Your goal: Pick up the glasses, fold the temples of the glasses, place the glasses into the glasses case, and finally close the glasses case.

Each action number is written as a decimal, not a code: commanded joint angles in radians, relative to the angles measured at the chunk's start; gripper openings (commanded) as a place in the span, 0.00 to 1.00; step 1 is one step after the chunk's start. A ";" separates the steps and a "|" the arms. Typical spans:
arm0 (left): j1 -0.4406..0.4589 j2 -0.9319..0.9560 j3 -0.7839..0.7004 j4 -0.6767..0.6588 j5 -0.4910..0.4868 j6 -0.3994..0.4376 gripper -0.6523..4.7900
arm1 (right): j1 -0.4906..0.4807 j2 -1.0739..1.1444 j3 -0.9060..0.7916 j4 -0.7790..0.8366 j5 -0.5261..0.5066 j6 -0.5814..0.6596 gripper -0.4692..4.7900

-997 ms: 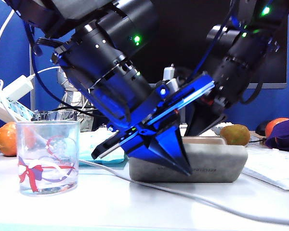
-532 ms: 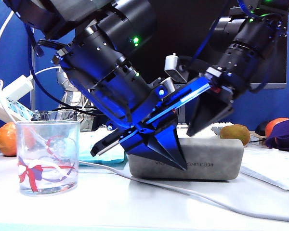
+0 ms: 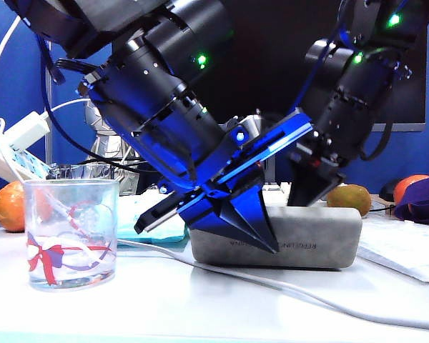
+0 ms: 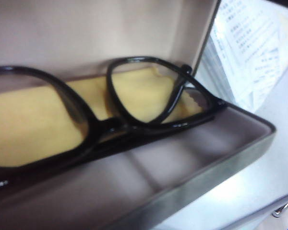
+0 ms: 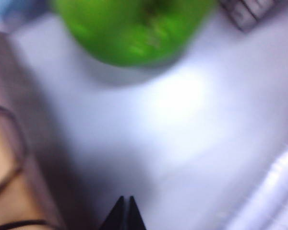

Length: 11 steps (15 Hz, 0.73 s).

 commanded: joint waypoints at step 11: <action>-0.002 0.000 0.002 0.002 0.000 -0.003 0.11 | -0.036 0.018 0.002 -0.087 -0.206 -0.027 0.09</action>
